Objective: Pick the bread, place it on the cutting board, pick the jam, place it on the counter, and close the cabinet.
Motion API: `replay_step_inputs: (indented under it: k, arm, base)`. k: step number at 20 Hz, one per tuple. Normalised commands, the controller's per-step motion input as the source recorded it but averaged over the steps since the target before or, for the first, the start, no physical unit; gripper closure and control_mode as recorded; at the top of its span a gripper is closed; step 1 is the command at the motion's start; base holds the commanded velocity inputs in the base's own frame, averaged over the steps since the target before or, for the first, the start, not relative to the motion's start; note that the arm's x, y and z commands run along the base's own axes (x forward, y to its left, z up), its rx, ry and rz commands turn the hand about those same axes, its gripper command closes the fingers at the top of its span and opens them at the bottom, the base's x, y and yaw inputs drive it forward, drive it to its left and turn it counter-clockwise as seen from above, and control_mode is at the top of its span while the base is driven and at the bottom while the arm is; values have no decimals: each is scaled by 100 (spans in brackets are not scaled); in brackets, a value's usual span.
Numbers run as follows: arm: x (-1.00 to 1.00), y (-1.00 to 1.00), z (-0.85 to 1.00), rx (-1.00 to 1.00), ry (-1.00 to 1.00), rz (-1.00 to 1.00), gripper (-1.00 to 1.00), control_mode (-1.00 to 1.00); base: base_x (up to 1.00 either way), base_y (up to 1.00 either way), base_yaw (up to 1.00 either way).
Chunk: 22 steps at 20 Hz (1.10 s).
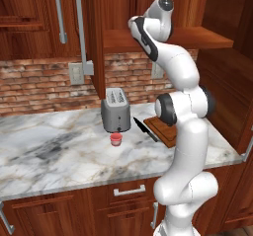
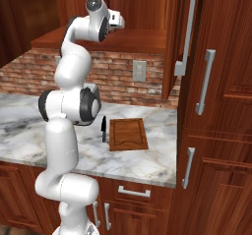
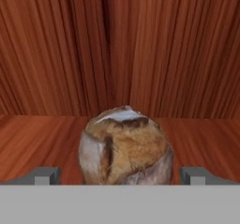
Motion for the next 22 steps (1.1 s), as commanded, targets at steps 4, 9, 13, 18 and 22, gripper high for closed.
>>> replay_step_inputs:
  k: [4, 9, 13, 18, 22]
  arm:
    - [9, 3, 0, 0, 0, 2, -100, -100]
    - [18, 0, -2, 0, 0, 1, -100, -100]
    - [24, 0, -5, 0, 0, 0, -100, -100]
    - [21, 0, 0, 0, 0, 0, -100, -100]
    - [9, 0, -9, 0, 0, 0, -100, -100]
  base:
    - [0, 0, 0]
    - [0, 0, 0]
    - [0, 0, 0]
    - [0, 0, 0]
    - [0, 0, 0]
